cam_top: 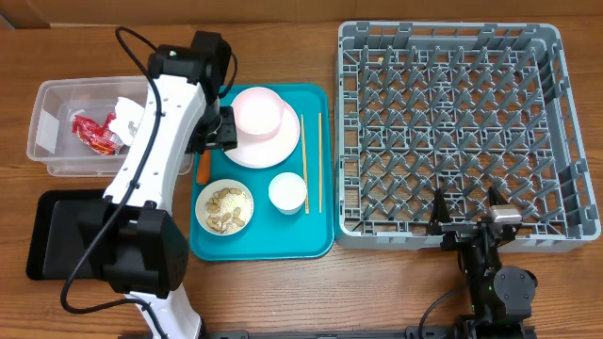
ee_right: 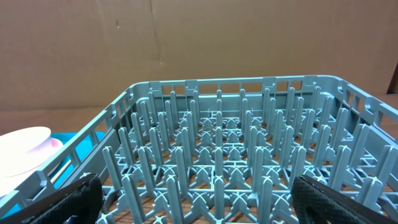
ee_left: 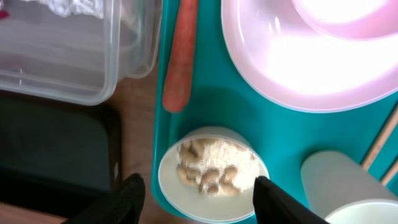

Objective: Sort waste into correct bins and load items into the dishwasher
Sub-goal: 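Lower the left gripper and grasp the orange carrot lengthwise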

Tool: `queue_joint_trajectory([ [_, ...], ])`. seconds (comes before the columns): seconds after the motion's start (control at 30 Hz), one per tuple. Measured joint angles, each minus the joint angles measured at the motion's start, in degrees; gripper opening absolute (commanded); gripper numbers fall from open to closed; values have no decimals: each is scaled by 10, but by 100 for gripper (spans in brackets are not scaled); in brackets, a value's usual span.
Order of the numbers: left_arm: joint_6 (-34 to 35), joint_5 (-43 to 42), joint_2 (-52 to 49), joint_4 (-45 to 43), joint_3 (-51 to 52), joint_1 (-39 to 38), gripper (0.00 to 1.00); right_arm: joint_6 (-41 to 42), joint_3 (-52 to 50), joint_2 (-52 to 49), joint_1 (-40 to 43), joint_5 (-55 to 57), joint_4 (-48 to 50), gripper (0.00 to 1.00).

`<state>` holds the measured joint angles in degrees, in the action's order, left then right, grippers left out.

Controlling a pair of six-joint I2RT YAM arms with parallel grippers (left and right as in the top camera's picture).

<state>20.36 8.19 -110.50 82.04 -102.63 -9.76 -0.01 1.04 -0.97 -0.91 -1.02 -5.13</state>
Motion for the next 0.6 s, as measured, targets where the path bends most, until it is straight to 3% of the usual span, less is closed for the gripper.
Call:
queue_joint_trajectory([
  [0.43,0,47,0,-163,166,0,50,0,0,0,0,0,0,100],
  [0.6,-14,62,0,-221,213,4,38,0,0,0,0,0,0,100],
])
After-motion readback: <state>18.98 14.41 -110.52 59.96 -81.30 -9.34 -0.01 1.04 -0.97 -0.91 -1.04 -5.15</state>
